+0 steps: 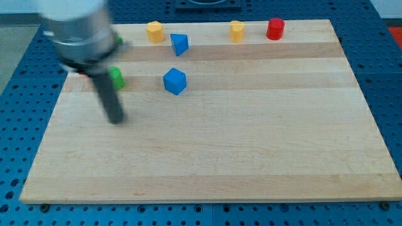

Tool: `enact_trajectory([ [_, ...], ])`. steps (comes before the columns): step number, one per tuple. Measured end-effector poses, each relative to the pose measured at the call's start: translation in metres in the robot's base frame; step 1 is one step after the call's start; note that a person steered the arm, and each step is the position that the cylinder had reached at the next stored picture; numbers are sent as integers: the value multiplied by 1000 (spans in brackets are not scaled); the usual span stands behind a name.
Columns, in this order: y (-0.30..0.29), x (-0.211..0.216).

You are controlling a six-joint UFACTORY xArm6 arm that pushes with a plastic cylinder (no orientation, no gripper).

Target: Push the red star to the right side of the board

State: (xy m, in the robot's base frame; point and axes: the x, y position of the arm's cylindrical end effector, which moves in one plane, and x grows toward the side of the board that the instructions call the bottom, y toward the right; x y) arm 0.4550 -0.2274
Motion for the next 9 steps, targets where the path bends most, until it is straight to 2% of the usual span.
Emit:
enact_trajectory([
  [1,-76,-31],
  [2,-77,-43],
  [3,-77,-119],
  [4,-77,-132],
  [5,-54,-123],
  [9,167,-123],
])
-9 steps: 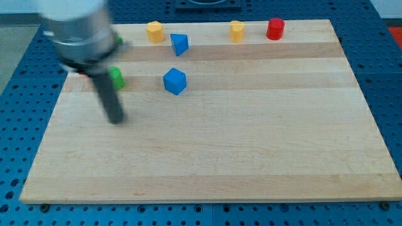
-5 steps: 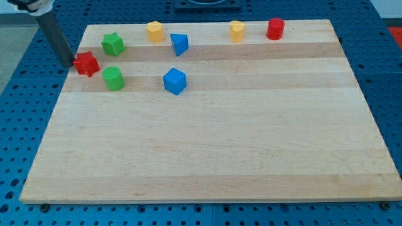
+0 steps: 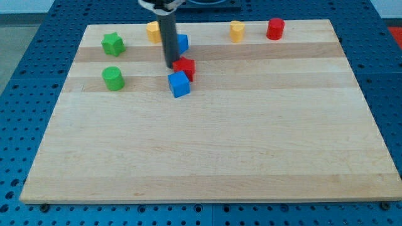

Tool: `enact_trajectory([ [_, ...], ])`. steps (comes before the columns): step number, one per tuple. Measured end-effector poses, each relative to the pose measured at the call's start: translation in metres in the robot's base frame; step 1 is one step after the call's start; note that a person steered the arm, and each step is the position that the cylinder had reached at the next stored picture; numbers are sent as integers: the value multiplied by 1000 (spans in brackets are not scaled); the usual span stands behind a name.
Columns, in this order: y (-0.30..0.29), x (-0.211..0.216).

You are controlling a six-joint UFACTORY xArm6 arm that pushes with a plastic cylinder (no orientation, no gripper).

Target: Push the red star to the right side of the board

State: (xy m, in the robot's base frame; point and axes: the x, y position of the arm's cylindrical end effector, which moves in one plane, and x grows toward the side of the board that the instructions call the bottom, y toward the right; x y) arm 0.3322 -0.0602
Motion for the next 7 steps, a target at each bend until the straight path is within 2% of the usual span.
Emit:
enact_trajectory([
  [1,49,2],
  [2,81,-18],
  [3,70,-67],
  [4,37,-87],
  [6,-35,-84],
  [7,-51,-68],
])
